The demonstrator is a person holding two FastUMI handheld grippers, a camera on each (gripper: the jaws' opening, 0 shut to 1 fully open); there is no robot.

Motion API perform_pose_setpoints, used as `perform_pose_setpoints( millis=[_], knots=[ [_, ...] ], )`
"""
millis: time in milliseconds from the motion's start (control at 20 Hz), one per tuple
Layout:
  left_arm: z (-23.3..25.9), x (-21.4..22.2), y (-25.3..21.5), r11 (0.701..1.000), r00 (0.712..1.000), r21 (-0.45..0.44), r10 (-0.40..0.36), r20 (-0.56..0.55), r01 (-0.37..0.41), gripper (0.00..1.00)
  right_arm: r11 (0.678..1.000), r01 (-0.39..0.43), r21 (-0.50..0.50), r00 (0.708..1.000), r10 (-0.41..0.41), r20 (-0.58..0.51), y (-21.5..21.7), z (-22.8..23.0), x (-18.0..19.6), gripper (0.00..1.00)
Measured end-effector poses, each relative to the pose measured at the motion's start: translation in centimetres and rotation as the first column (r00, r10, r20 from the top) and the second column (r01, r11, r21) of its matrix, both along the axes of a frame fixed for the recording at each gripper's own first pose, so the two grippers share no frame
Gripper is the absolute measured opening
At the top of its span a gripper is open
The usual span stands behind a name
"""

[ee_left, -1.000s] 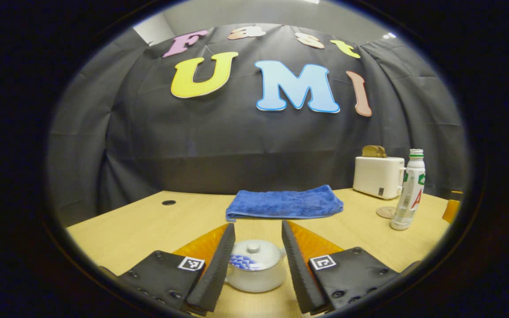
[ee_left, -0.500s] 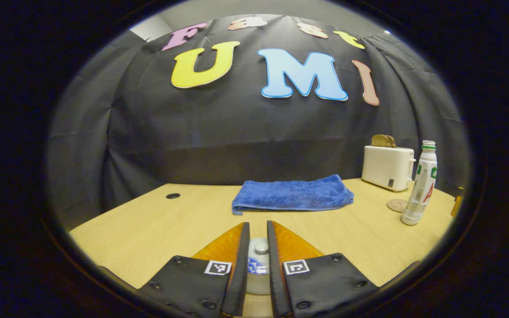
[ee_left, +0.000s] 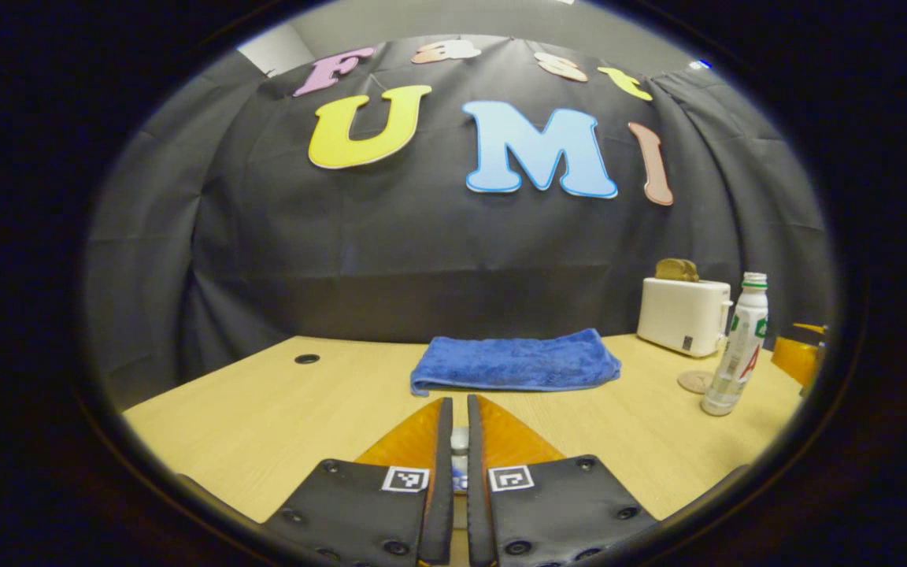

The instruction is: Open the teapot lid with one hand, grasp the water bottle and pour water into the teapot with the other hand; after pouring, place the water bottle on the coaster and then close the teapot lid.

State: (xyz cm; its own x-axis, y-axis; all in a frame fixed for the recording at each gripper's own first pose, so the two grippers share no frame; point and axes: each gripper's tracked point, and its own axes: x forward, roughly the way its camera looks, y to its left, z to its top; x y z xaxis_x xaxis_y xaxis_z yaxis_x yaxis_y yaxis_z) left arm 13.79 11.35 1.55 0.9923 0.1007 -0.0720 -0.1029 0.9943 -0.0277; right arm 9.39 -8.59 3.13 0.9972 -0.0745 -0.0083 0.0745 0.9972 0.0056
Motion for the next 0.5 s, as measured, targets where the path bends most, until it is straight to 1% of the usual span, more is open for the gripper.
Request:
perform_pose_setpoints(
  millis=[100, 150, 200, 300, 500],
  knots=[
    [1.7, -0.4, -0.6, 1.000, 0.999, 0.017, -0.013, 0.042, 0.013, 0.18, 1.000, 0.013, 0.004, 1.000, -0.012, -0.024, -0.6, -0.5, 1.4, 0.99],
    [2.5, -0.8, -0.9, 1.000, 0.998, 0.022, -0.023, 0.054, 0.021, 0.14, 1.000, 0.016, -0.003, 0.999, -0.016, -0.032, -0.9, -0.7, 2.0, 0.99],
    [3.3, -1.2, -1.2, 0.999, 0.997, 0.022, -0.033, 0.067, 0.031, 0.18, 1.000, 0.020, -0.015, 0.999, -0.020, -0.038, -1.0, -0.8, 2.5, 0.99],
    [4.8, -2.4, -1.6, 0.999, 0.994, 0.016, -0.045, 0.098, 0.044, 0.18, 0.999, 0.022, -0.044, 0.999, -0.024, -0.046, -1.2, -1.1, 3.6, 0.99],
    [7.6, -5.5, -1.8, 0.998, 0.986, -0.005, -0.055, 0.157, 0.056, 0.18, 0.997, 0.036, -0.072, 0.997, -0.041, -0.062, -2.0, -1.8, 5.6, 0.99]
  ],
)
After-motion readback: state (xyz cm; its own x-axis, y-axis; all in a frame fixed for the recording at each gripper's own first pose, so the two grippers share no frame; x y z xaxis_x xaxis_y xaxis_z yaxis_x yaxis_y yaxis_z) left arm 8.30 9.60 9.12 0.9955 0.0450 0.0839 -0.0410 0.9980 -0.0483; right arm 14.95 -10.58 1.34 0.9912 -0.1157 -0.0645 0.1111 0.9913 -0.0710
